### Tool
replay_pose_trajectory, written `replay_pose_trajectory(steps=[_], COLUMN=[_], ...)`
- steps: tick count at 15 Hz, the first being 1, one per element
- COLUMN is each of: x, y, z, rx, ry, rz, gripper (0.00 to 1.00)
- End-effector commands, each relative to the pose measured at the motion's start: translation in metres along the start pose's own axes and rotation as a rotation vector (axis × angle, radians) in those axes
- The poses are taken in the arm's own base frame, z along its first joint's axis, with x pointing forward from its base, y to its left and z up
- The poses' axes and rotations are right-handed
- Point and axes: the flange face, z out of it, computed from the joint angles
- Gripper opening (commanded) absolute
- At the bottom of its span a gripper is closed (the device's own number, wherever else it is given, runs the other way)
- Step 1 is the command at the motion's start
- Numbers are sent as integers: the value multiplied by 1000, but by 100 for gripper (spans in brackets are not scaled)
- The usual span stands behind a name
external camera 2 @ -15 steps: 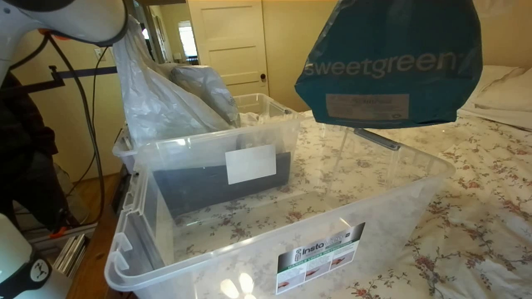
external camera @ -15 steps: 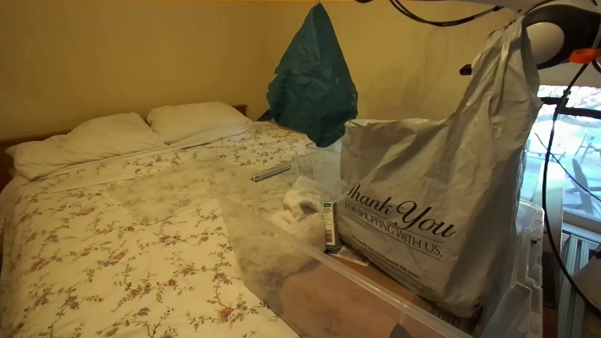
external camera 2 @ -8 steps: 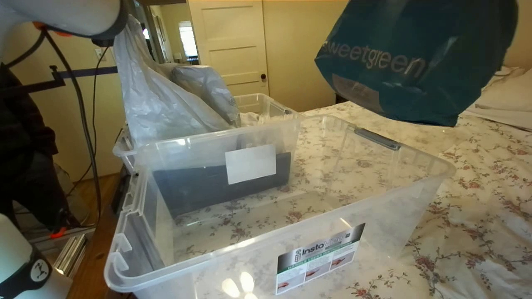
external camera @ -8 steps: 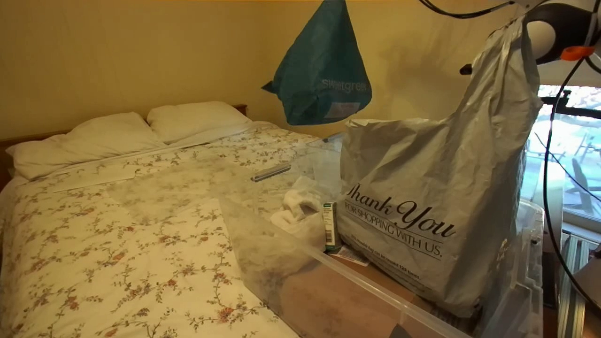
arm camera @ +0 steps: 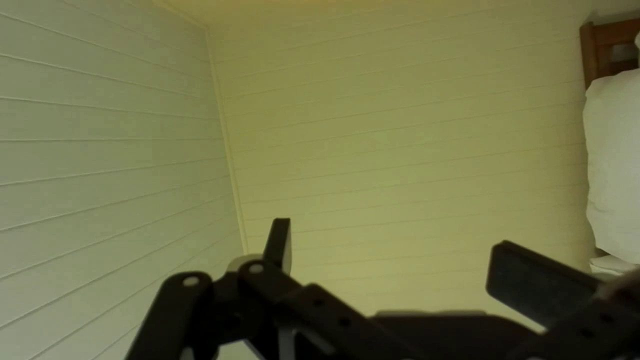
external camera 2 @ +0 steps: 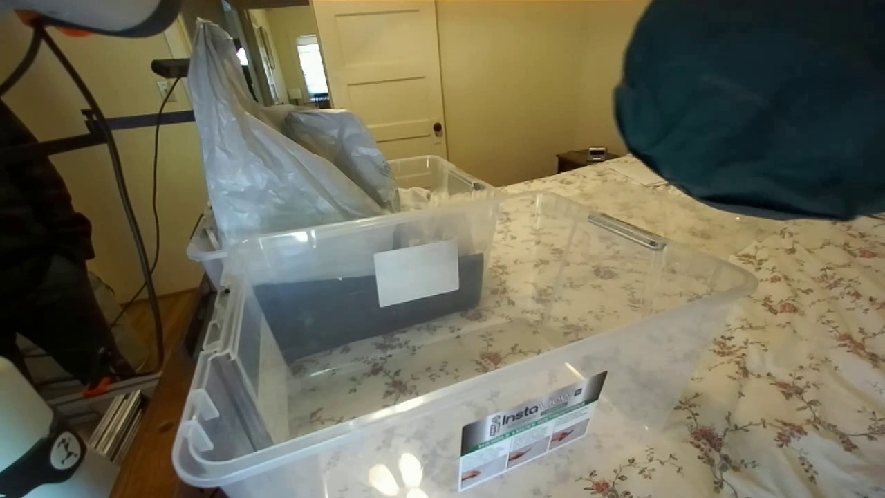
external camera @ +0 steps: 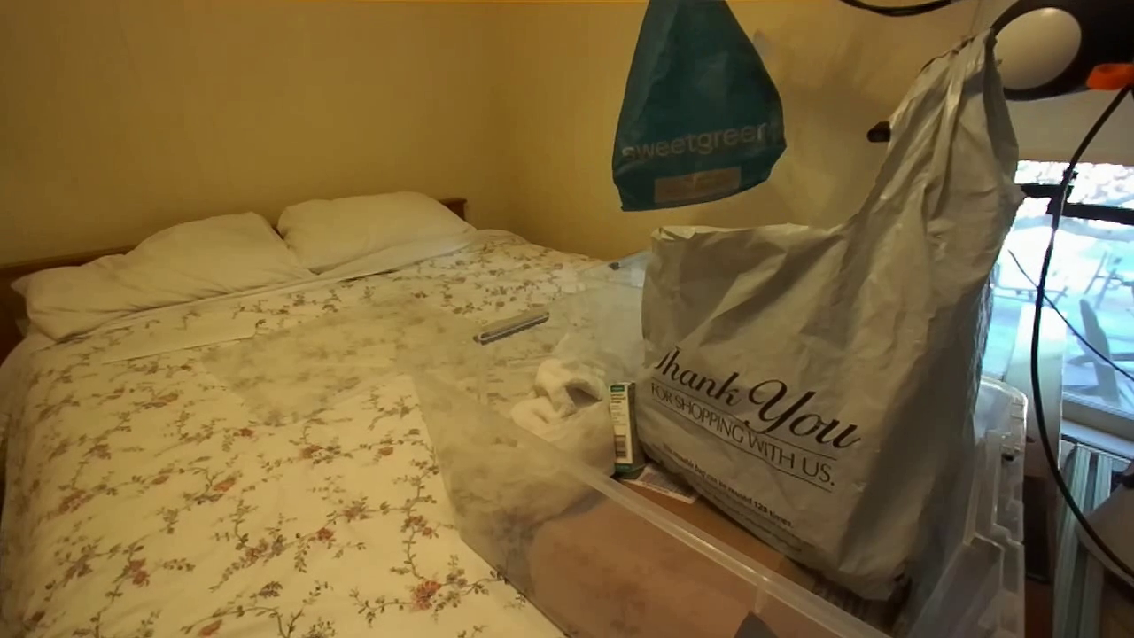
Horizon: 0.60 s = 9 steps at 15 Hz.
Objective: Put the green bag inside the basket
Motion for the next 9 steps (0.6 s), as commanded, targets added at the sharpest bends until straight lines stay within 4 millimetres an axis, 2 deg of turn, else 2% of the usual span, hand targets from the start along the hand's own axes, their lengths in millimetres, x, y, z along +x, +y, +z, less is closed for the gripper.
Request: replay_pose_trajectory(steps=[1, 6, 9], x=[-32, -56, -71], y=[56, 82, 84], z=[-28, -53, -64], rx=[-44, 4, 18], ry=[-13, -62, -130], rz=[43, 79, 18], gripper=[100, 100, 100])
